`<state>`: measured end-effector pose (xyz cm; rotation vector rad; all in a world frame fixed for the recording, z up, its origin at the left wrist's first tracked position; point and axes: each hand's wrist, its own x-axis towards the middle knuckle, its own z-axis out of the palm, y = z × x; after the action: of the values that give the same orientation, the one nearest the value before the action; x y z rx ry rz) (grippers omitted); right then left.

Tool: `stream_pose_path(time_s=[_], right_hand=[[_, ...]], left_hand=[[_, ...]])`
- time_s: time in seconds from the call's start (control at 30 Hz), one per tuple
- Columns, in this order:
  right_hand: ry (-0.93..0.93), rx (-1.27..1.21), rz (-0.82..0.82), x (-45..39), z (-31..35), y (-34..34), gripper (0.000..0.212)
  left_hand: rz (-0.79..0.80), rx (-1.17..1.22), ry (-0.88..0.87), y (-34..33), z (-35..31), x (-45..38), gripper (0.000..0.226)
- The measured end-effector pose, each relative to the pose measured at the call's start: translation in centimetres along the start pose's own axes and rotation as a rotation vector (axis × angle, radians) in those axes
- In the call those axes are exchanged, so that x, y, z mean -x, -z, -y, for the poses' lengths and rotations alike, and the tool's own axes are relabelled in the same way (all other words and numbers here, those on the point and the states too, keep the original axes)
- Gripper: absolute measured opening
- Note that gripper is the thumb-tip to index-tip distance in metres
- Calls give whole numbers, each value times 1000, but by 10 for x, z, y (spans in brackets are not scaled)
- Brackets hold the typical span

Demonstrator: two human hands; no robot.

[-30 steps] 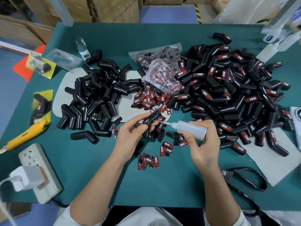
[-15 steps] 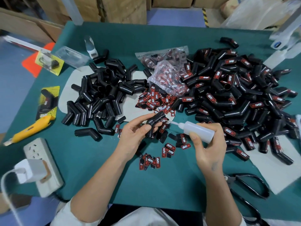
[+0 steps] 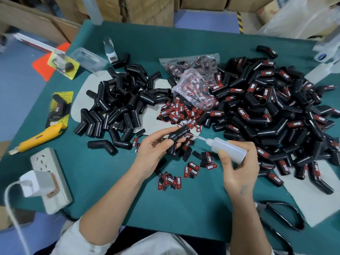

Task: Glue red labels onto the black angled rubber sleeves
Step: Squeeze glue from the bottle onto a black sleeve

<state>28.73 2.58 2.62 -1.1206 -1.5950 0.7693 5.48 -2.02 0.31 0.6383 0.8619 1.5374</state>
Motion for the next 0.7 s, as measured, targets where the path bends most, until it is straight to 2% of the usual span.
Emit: stream_pose_path(time_s=[0.7], right_hand=[[-36,-11,0,1,-4,2,20]], left_hand=[[-3,-13,6,-1,-1,2,44]])
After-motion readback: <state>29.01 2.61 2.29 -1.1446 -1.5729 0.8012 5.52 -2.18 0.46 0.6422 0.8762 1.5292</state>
